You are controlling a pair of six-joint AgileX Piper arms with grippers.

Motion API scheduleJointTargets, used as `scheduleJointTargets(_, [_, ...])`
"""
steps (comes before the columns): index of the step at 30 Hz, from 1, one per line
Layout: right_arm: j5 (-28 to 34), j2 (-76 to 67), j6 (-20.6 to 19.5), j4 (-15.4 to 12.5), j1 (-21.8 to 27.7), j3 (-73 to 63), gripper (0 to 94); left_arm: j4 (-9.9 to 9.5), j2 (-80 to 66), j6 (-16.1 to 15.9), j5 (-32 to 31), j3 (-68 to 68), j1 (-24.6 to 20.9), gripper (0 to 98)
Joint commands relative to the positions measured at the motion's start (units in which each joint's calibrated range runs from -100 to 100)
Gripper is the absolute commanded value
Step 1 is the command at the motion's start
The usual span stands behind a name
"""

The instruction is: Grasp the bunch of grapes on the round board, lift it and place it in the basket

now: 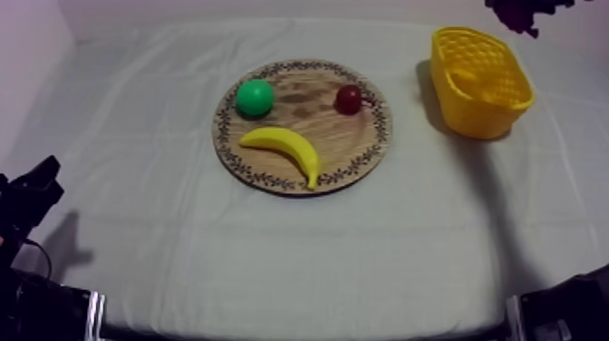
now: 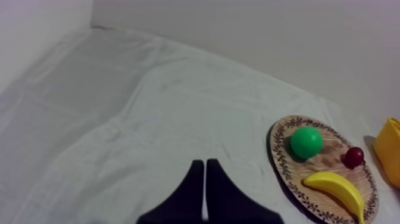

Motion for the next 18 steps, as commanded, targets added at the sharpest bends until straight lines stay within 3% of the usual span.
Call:
scheduleJointTargets(1, [0.07, 3.51, 0.04, -0.13, 0.28, -4.81, 28.6, 0.01, 0.00, -0.01, 0.00, 0.02, -0.01, 0.1])
scheduleJointTargets(10, [-1.14, 13.69, -0.19, -0.16, 1.48, -9.02, 28.7, 0.01, 0.00, -0.01, 0.00, 0.02, -0.01, 0.1])
scheduleJointTargets(18, [-3.96, 18.76, -0.18, 0.04, 2.44, -5.04, 28.4, 0.01, 0.00, -0.01, 0.00, 0.02, -0.01, 0.1])
